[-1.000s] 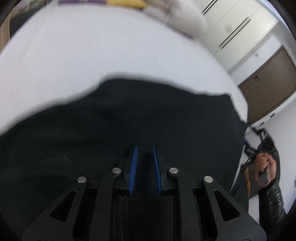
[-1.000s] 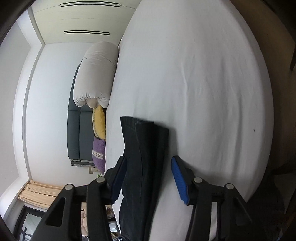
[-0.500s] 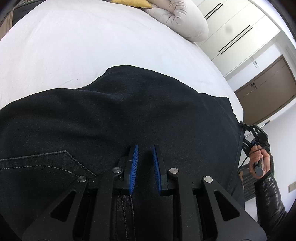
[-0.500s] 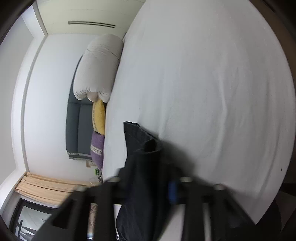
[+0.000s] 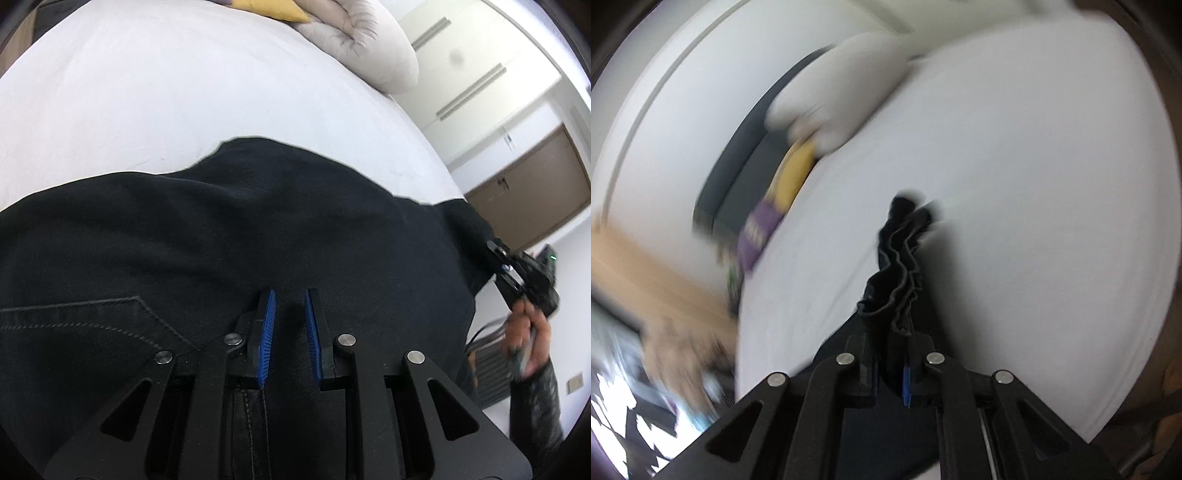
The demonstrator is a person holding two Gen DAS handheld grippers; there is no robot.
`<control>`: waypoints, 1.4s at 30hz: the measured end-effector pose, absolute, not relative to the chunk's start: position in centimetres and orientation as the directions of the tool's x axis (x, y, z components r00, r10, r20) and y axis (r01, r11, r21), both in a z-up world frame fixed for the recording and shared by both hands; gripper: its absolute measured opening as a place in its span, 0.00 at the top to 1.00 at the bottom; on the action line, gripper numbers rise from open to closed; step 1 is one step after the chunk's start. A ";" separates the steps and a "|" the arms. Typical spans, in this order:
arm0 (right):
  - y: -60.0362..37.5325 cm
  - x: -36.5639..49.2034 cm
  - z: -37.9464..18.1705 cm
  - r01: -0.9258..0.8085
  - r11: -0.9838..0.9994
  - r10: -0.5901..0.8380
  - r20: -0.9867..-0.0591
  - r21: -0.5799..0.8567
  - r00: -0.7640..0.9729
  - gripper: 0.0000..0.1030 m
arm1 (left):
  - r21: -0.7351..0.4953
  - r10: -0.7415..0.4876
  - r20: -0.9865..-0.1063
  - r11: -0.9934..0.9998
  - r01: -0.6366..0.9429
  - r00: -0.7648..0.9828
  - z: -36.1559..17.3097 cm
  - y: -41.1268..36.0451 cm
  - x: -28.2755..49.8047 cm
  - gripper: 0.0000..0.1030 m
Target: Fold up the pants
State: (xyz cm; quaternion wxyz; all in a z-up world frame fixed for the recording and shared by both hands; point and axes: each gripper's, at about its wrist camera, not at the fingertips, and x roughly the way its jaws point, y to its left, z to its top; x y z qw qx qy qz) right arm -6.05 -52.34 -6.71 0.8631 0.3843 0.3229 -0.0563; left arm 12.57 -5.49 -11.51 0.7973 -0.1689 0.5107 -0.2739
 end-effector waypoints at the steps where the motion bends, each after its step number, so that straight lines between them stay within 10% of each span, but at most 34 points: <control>1: -48.9 -5.3 -5.6 0.287 0.783 0.157 -0.623 0.551 0.766 0.90 | -0.563 -0.613 -0.714 0.790 0.244 0.337 -11.3 -5.0 12.5 0.84; 4: -38.4 -4.1 -4.7 0.091 0.952 0.143 -0.687 0.293 0.713 0.90 | -0.619 -0.641 -0.685 0.762 0.188 0.346 -11.2 -3.8 12.1 0.83; 8: -27.9 -3.5 -8.9 -0.121 0.993 0.086 -0.777 0.012 0.624 0.90 | -0.700 -0.704 -0.621 0.696 0.160 0.345 -10.8 -2.8 11.2 0.36; 11: -25.8 -4.1 -11.6 -0.153 0.984 0.020 -0.792 -0.093 0.610 0.90 | -0.732 -0.729 -0.589 0.664 0.152 0.348 -10.0 -2.8 10.8 0.18; 26: -20.9 -8.7 -6.2 -0.244 0.947 0.041 -0.672 -0.210 0.739 0.90 | -0.853 -0.845 -0.506 0.520 0.040 0.175 -9.9 -5.8 14.3 0.13; 28: -19.5 -9.4 -6.2 -0.282 0.936 0.071 -0.671 -0.212 0.738 0.90 | -0.837 -0.832 -0.529 0.544 0.058 0.165 -9.7 -6.1 14.5 0.17; 32: -17.1 -9.9 -6.5 -0.348 0.912 0.117 -0.678 -0.216 0.726 0.90 | -0.803 -0.804 -0.577 0.591 0.083 0.139 -9.7 -5.6 14.7 0.78; 42: -13.6 -9.5 -7.7 -0.436 0.872 0.162 -0.712 -0.220 0.683 0.90 | -0.760 -0.757 -0.627 0.646 0.071 0.186 -10.9 -1.5 14.6 0.89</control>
